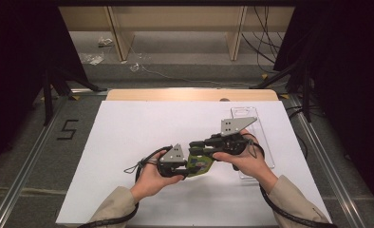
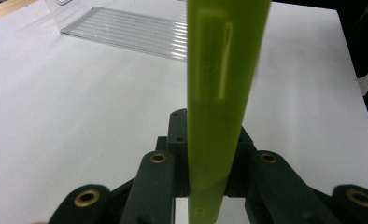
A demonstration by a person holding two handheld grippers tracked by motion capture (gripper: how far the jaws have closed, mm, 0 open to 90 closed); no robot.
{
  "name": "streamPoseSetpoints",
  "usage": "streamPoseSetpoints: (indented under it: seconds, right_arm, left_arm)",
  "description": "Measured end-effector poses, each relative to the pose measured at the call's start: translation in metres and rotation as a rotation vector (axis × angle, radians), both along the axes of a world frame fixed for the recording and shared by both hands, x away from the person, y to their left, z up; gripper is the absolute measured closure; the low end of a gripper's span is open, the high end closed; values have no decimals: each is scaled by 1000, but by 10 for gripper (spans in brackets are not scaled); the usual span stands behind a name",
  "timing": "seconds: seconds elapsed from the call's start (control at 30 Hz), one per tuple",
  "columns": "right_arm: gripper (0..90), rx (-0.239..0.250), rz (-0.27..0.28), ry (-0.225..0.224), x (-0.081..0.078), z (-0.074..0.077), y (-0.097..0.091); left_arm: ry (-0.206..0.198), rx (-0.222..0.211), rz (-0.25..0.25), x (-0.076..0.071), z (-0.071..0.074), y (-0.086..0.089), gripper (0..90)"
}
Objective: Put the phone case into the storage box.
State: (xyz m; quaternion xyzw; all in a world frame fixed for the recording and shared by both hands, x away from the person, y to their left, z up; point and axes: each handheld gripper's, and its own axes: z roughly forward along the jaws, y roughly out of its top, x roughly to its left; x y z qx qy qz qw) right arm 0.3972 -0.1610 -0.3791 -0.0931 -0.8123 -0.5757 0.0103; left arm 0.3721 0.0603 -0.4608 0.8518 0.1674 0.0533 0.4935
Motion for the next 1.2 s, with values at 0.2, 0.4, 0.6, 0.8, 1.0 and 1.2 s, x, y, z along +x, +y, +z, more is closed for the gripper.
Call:
streamPoseSetpoints:
  seconds: [0.2, 0.4, 0.6, 0.8, 1.0, 1.2]
  right_arm:
    - [691, -3, -11, -37, 0, 1, -1]
    - [465, 7, -90, -103, 1, 3, -6]
    - [350, 35, -158, -101, 5, 0, -8]
    - [314, 76, -222, -89, 8, -1, -12]
    - [266, 87, -300, -69, 10, -7, -13]
    - [220, 101, -369, -39, 12, -14, -13]
  left_arm:
    - [-5, -1, 4, 0, 1, 1, 770]
    - [-14, 6, 42, 0, 2, 3, 771]
    - [-10, -14, 97, 0, 5, 5, 772]
    - [-16, -36, 188, 1, 9, 11, 774]
    - [-3, -56, 270, 2, 8, 13, 773]
    - [-8, -63, 336, 1, 8, 15, 773]
